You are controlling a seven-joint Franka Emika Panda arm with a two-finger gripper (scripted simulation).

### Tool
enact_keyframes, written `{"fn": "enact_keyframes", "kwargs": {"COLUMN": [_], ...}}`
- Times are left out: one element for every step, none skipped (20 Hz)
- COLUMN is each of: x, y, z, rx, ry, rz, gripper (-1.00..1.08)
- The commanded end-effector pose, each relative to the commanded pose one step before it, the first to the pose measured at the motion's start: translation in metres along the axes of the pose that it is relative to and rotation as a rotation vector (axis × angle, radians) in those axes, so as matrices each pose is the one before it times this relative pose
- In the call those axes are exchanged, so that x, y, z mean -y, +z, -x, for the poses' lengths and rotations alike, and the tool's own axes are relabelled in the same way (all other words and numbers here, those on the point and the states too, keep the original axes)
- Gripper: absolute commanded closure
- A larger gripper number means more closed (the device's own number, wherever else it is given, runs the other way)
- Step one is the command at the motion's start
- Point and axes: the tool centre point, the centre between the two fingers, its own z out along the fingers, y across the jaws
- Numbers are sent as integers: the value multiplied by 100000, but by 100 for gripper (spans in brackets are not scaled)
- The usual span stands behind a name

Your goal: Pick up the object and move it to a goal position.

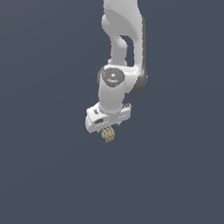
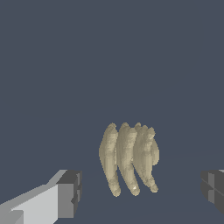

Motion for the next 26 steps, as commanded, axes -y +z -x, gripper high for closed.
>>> {"fn": "enact_keyframes", "kwargs": {"x": [130,36,28,21,12,7,-18,-1,-4,18,-8,14,13,11,20,19,9,8,-19,4,-23,-23,-19,-8,0,0], "y": [337,91,71,50,30,10,-40,39,115,189,267,339,413,485,554,588,520,443,369,288,213,138,72,21,0,0], "z": [-20,-3,-2,-2,-1,-3,16,2,6,-6,15,4,9,14,13,14,14,4,10,-18,-13,-21,-22,-10,0,0], "rx": [-105,-16,-13,-10,-6,-2,51,0,0,-5,0,-5,-5,-5,-7,-7,-5,-5,0,-4,0,0,0,0,0,0], "ry": [-2820,-702,-545,-390,-234,-84,502,0,0,-49,0,-49,-49,-49,-69,-69,-49,-49,0,-49,0,0,0,0,0,0], "rz": [-53,-23,-18,-13,-8,-3,-14,0,0,1,0,0,0,0,0,0,0,1,0,3,0,0,0,0,0,0], "gripper": [-92,-92,-92,-92,-92,-92,-92,-92,-92,-92,-92,-92,-92,-92,-92,-92,-92,-92,-92,-92,-92,-92,-92,-92,108,108]}}
